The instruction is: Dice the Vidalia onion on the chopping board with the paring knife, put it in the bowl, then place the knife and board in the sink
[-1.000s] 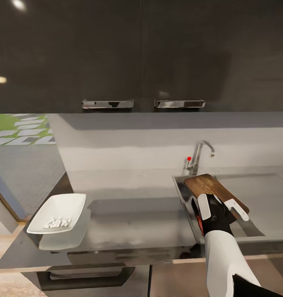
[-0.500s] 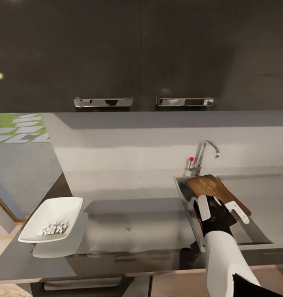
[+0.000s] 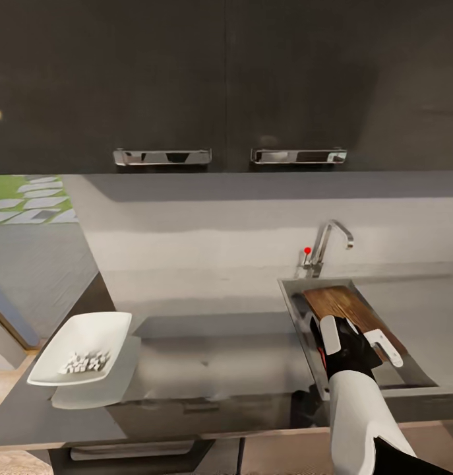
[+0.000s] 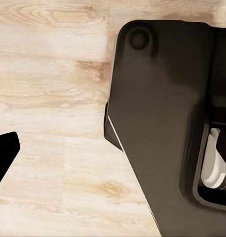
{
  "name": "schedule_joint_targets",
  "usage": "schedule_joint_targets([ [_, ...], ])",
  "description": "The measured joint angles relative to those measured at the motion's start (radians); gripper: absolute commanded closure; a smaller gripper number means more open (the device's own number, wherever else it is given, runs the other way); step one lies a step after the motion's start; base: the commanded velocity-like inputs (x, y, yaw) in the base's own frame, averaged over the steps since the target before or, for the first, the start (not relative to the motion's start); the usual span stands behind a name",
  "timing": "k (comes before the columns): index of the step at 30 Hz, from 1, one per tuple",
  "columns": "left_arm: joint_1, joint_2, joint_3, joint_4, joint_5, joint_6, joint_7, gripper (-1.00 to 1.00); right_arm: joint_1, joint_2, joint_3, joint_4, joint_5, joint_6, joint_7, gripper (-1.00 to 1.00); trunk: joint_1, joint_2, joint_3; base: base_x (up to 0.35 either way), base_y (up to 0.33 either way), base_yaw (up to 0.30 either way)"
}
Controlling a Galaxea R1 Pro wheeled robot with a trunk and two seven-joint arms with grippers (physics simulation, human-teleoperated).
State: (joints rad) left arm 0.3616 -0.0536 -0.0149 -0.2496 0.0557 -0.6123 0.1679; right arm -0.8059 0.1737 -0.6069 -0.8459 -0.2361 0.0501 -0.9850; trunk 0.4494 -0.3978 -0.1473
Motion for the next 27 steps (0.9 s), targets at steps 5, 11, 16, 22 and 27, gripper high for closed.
schedule_joint_targets([
  [5, 0.0, 0.0, 0.0, 0.0, 0.0, 0.0, 0.0, -1.0, 0.0, 0.0, 0.0, 0.001, 0.0, 0.0, 0.002, 1.0, 0.0, 0.0, -0.008, 0.088, -0.053, 0.0],
  [11, 0.0, 0.0, 0.0, 0.0, 0.0, 0.0, 0.0, -1.0, 0.0, 0.0, 0.0, 0.001, 0.0, 0.0, 0.002, 1.0, 0.0, 0.0, -0.018, 0.06, -0.051, 0.0],
  [16, 0.0, 0.0, 0.0, 0.0, 0.0, 0.0, 0.0, -1.0, 0.0, 0.0, 0.0, 0.001, 0.0, 0.0, 0.002, 1.0, 0.0, 0.0, -0.025, 0.005, -0.004, 0.0],
  [22, 0.0, 0.0, 0.0, 0.0, 0.0, 0.0, 0.0, -1.0, 0.0, 0.0, 0.001, 0.001, 0.0, 0.0, 0.002, 1.0, 0.0, 0.0, -0.035, 0.063, 0.0, 0.0],
  [27, 0.0, 0.0, 0.0, 0.0, 0.0, 0.0, 0.0, -1.0, 0.0, 0.0, 0.001, 0.002, 0.0, 0.0, 0.002, 1.0, 0.0, 0.0, -0.043, 0.157, 0.0, 0.0],
])
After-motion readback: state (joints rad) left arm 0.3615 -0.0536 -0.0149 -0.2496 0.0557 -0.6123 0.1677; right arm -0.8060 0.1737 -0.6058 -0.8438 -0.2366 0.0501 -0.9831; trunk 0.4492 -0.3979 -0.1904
